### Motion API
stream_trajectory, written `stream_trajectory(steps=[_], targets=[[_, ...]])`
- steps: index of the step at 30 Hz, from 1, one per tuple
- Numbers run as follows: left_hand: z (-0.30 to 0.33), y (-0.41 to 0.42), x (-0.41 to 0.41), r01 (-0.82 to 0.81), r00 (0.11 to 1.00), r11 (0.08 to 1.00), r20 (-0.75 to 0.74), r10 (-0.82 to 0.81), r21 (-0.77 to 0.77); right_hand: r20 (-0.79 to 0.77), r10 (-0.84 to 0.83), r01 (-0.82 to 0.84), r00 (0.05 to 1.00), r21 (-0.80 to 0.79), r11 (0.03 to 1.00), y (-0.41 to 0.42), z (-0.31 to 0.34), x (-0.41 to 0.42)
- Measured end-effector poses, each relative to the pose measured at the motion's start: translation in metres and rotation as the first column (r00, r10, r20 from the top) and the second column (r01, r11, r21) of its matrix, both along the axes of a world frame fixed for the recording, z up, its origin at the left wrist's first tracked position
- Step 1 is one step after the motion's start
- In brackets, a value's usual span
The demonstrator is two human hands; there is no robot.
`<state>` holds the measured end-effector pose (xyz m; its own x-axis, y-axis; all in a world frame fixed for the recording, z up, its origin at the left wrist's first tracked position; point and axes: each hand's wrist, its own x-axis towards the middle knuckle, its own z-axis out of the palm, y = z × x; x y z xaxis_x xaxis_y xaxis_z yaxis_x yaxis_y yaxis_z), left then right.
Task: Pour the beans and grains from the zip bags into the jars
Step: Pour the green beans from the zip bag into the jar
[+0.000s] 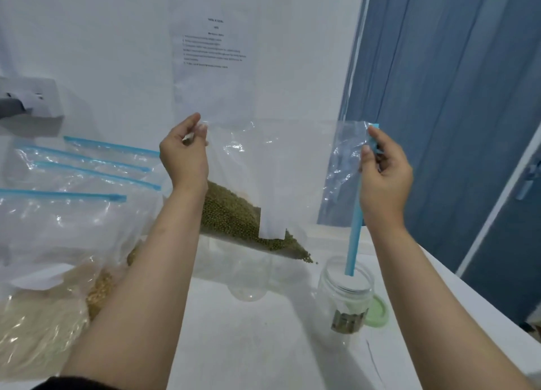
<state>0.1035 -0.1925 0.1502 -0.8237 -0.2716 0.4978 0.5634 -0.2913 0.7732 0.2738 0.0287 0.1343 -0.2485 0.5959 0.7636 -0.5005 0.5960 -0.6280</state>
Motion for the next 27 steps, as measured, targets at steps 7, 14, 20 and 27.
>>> stream_trajectory(steps=[7, 14, 20, 27], targets=[[0.004, 0.012, 0.0, 0.002, 1.0, 1.0, 0.002, -0.002, -0.004, -0.029, 0.056, -0.056, 0.998, -0.012, 0.998, 0.021, -0.008, 0.005], [0.005, 0.02, -0.002, -0.008, 1.0, 1.0, -0.01, 0.008, -0.009, -0.041, 0.076, -0.077, 0.996, -0.016, 0.997, 0.028, -0.022, 0.011], [0.012, 0.026, 0.001, -0.008, 0.999, 1.0, -0.033, 0.008, 0.006, -0.045, 0.071, -0.072, 0.996, -0.023, 0.997, 0.036, -0.029, 0.014], [0.02, 0.03, 0.003, 0.006, 0.998, 1.0, -0.057, -0.005, 0.003, -0.047, 0.091, -0.093, 0.995, -0.04, 0.995, 0.036, -0.029, 0.013]])
